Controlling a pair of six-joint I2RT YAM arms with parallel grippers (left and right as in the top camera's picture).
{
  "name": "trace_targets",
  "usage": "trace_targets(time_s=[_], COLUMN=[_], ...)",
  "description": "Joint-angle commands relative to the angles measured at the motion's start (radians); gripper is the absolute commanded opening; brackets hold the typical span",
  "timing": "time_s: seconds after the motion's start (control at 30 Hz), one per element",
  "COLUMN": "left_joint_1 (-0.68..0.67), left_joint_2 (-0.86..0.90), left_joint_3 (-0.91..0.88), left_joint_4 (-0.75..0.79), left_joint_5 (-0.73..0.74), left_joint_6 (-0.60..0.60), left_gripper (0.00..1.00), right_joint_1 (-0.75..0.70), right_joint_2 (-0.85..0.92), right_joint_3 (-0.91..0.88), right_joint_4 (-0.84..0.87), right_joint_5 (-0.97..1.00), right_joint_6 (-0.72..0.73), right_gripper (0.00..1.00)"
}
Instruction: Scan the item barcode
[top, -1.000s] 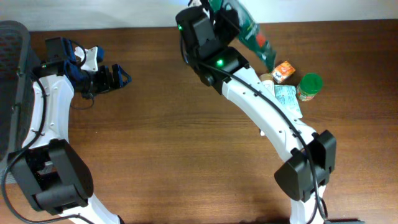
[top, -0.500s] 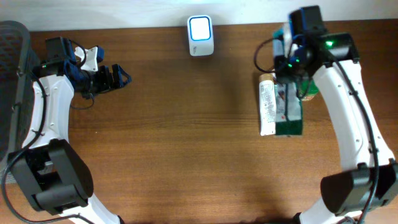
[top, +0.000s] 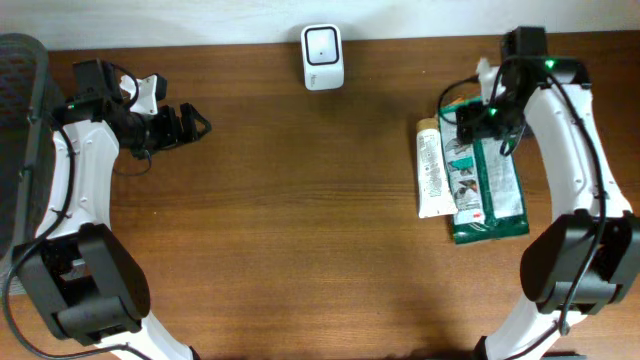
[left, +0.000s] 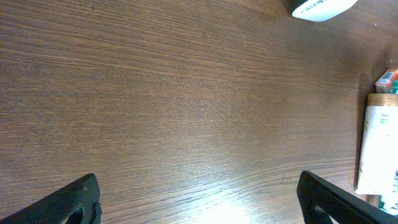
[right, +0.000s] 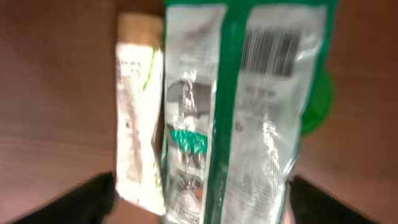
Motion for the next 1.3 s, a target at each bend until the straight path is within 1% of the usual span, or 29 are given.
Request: trace_targets(time_s=[0.0, 0.1, 0.17, 0.27, 0.37, 0.43, 0.57, 0.7, 0.9, 1.0, 1.07, 1.1, 1.13, 1.27], left_joint_1=[0.001, 0.001, 0.001, 0.001, 0.001, 0.001, 0.001, 0.001, 0.001, 0.001, 0.001, 0.001, 0.001, 0.001], left_joint_2=[0.0, 0.0, 0.0, 0.0, 0.0, 0.0, 0.0, 0.0, 0.0, 0.0, 0.0, 0.0, 0.0, 0.0], left_joint_3=[0.004, 0.004, 0.004, 0.004, 0.004, 0.004, 0.004, 0.004, 0.004, 0.004, 0.004, 0.004, 0.004, 0.004], left_joint_4=[-0.001, -0.001, -0.001, -0.001, -0.001, -0.001, -0.002, -0.001, -0.002, -0.001, -0.001, -0.001, -0.001, -0.001], left_joint_5=[0.003, 0.003, 0.003, 0.003, 0.003, 0.003, 0.003, 0.003, 0.003, 0.003, 0.003, 0.003, 0.003, 0.003], left_joint_6=[0.019, 0.019, 0.019, 0.019, 0.019, 0.019, 0.019, 0.019, 0.019, 0.019, 0.019, 0.019, 0.019, 0.019], left_gripper=[0.99, 0.99, 0.99, 0.99, 0.99, 0.99, 0.99, 0.99, 0.99, 0.99, 0.99, 0.99, 0.99, 0.99], right_joint_1=[-0.005, -0.003, -0.002, -0.002, -0.002, -0.003, -0.003, -0.003, -0.002, -0.002, -0.002, -0.002, -0.002, -0.002], right_joint_2=[-0.032, -0.07, -0.088, -0.142, -0.222, -0.293, -0.402, -0.458, -0.593, -0.665, -0.76, -0.827, -0.881, -1.092], right_joint_3=[0.211, 0.452, 0.578, 0.683, 0.686, 0.686, 0.686, 0.685, 0.683, 0.589, 0.381, 0.229, 0.113, -0.341], right_joint_4=[-0.083, -0.224, -0.328, -0.45, -0.475, -0.475, -0.475, -0.475, -0.475, -0.449, -0.277, -0.141, -0.042, 0.308], right_joint_5=[-0.005, -0.006, -0.028, -0.047, -0.092, -0.092, -0.092, -0.026, -0.027, -0.023, -0.021, -0.019, -0.02, -0.025], right_joint_6=[0.053, 0.098, 0.101, 0.101, 0.103, 0.153, 0.153, 0.152, 0.149, 0.149, 0.144, 0.141, 0.137, 0.138], right_gripper=[0.98, 0.98, 0.98, 0.98, 0.98, 0.98, 0.98, 0.98, 0.99, 0.98, 0.98, 0.98, 0.98, 0.98])
